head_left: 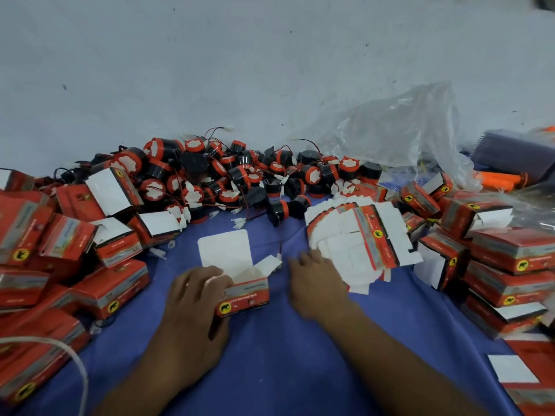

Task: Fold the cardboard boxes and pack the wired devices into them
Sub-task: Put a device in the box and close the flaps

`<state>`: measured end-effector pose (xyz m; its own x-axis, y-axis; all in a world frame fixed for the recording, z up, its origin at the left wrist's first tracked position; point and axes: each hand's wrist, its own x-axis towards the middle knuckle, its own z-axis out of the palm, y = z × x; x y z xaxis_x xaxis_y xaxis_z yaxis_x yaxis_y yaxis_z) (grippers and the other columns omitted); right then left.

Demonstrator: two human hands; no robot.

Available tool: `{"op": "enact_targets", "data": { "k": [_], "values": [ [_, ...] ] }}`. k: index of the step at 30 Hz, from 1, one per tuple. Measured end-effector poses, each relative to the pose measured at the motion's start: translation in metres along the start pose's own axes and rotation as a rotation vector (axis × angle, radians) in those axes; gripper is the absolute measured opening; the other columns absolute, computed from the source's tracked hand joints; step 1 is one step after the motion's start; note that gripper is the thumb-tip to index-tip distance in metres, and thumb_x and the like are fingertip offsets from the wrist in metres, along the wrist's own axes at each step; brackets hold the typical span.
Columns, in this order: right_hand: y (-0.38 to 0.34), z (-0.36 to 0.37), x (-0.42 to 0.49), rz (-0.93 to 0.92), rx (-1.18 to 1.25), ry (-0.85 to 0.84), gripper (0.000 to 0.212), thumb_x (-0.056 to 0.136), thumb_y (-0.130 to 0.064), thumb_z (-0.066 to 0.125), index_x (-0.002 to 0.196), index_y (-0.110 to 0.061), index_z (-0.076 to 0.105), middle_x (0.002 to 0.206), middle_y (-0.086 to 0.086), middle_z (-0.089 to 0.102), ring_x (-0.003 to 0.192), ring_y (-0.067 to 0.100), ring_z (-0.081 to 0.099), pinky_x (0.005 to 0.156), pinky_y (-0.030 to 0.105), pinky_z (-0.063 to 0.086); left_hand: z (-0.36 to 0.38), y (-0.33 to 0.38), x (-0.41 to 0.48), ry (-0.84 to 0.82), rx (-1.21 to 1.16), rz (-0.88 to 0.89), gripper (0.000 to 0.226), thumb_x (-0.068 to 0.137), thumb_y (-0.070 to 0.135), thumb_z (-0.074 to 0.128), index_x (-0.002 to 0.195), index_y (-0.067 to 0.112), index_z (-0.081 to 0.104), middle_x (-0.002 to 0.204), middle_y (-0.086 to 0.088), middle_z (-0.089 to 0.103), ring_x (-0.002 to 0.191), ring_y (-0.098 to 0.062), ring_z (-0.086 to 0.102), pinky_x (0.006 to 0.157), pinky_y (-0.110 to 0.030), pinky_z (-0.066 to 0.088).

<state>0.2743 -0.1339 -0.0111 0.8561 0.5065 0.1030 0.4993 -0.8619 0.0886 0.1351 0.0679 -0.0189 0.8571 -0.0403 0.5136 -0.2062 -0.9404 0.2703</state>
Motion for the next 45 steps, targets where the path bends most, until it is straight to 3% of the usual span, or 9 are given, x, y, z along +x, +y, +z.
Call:
{"op": "enact_targets", "data": {
  "k": [7, 12, 17, 23, 26, 31, 37, 41, 45],
  "values": [
    [0.019, -0.02, 0.068, 0.184, 0.393, 0.184, 0.014, 0.092, -0.007, 0.052, 0.101, -0.001, 0.059, 0.105, 0.02, 0.064, 0.091, 0.035, 0.059, 0.066, 0.031, 0.034, 0.0, 0.001, -0.001, 0.121, -0.204, -0.024, 0.021, 0.09, 0.041, 0.052, 0.097, 0.024, 0.062, 0.132, -0.003, 0.051, 0.122, -0.026, 0.047, 0.098, -0.014, 0.036],
    [0.015, -0.019, 0.146, 0.229, 0.658, 0.128, 0.053, 0.099, -0.031, 0.06, 0.137, 0.0, 0.039, 0.133, 0.023, 0.05, 0.106, 0.038, 0.056, 0.073, 0.034, 0.038, 0.003, -0.004, 0.004, 0.266, -0.202, -0.159, 0.042, 0.086, 0.062, 0.052, 0.109, 0.029, 0.067, 0.146, -0.007, 0.045, 0.133, -0.034, 0.039, 0.102, -0.053, 0.038],
    [0.001, 0.013, 0.172, 0.27, 0.689, 0.156, 0.05, 0.096, -0.034, 0.065, 0.134, -0.01, 0.043, 0.118, 0.018, 0.065, 0.104, 0.04, 0.061, 0.072, 0.041, 0.051, 0.015, -0.017, 0.006, 0.192, -0.392, -0.284, 0.043, 0.067, 0.055, 0.08, 0.105, 0.053, 0.06, 0.147, 0.026, 0.035, 0.131, -0.001, 0.041, 0.098, -0.031, 0.043],
    [0.01, -0.026, 0.114, 0.238, 1.445, 0.421, 0.038, 0.095, -0.01, 0.065, 0.119, -0.033, 0.047, 0.105, 0.002, 0.068, 0.079, 0.026, 0.07, 0.058, 0.031, 0.057, 0.019, -0.022, 0.015, 0.132, -0.596, -0.342, 0.05, 0.059, 0.045, 0.078, 0.103, 0.043, 0.055, 0.123, 0.021, 0.054, 0.109, -0.002, 0.059, 0.085, -0.024, 0.055],
    [0.02, -0.062, 0.06, -0.069, 1.331, 0.433, 0.052, 0.088, -0.011, 0.07, 0.121, -0.048, 0.054, 0.114, -0.01, 0.062, 0.089, 0.011, 0.068, 0.067, 0.02, 0.055, 0.019, -0.017, 0.029, 0.096, -0.632, -0.318, 0.047, 0.062, 0.043, 0.078, 0.104, 0.038, 0.056, 0.115, 0.012, 0.057, 0.101, -0.008, 0.062, 0.08, -0.018, 0.051],
    [0.008, -0.078, 0.004, -0.443, 0.827, 0.288, 0.041, 0.094, -0.027, 0.069, 0.132, -0.035, 0.055, 0.139, -0.001, 0.046, 0.122, 0.013, 0.053, 0.101, 0.023, 0.046, 0.029, -0.009, 0.048, -0.051, -0.69, -0.262, 0.042, 0.072, 0.017, 0.081, 0.101, 0.038, 0.058, 0.114, 0.001, 0.062, 0.1, -0.007, 0.066, 0.082, -0.024, 0.054],
    [0.005, -0.097, -0.011, -0.615, 0.568, 0.561, 0.029, 0.097, -0.022, 0.068, 0.124, -0.014, 0.063, 0.14, 0.009, 0.051, 0.124, 0.029, 0.05, 0.101, 0.04, 0.045, 0.034, -0.014, 0.055, -0.19, -0.582, -0.278, 0.034, 0.076, 0.034, 0.078, 0.099, 0.041, 0.055, 0.098, 0.016, 0.067, 0.09, 0.003, 0.063, 0.068, -0.009, 0.048],
    [-0.006, -0.103, -0.006, -0.699, 0.58, 0.385, 0.03, 0.093, -0.018, 0.071, 0.122, -0.014, 0.064, 0.136, 0.005, 0.053, 0.119, 0.027, 0.053, 0.096, 0.038, 0.047, 0.034, -0.01, 0.055, -0.148, -0.65, -0.313, 0.048, 0.072, 0.027, 0.084, 0.108, 0.04, 0.053, 0.099, 0.026, 0.066, 0.095, 0.018, 0.057, 0.072, 0.0, 0.043],
    [-0.002, -0.082, 0.003, -0.552, 0.411, 0.171, 0.03, 0.087, -0.016, 0.068, 0.116, -0.012, 0.062, 0.128, 0.004, 0.057, 0.108, 0.027, 0.055, 0.086, 0.042, 0.049, 0.036, -0.015, 0.058, -0.105, -0.814, -0.305, 0.055, 0.068, 0.016, 0.08, 0.115, 0.03, 0.055, 0.112, 0.023, 0.065, 0.1, 0.001, 0.065, 0.078, -0.014, 0.051]
  ]
}}
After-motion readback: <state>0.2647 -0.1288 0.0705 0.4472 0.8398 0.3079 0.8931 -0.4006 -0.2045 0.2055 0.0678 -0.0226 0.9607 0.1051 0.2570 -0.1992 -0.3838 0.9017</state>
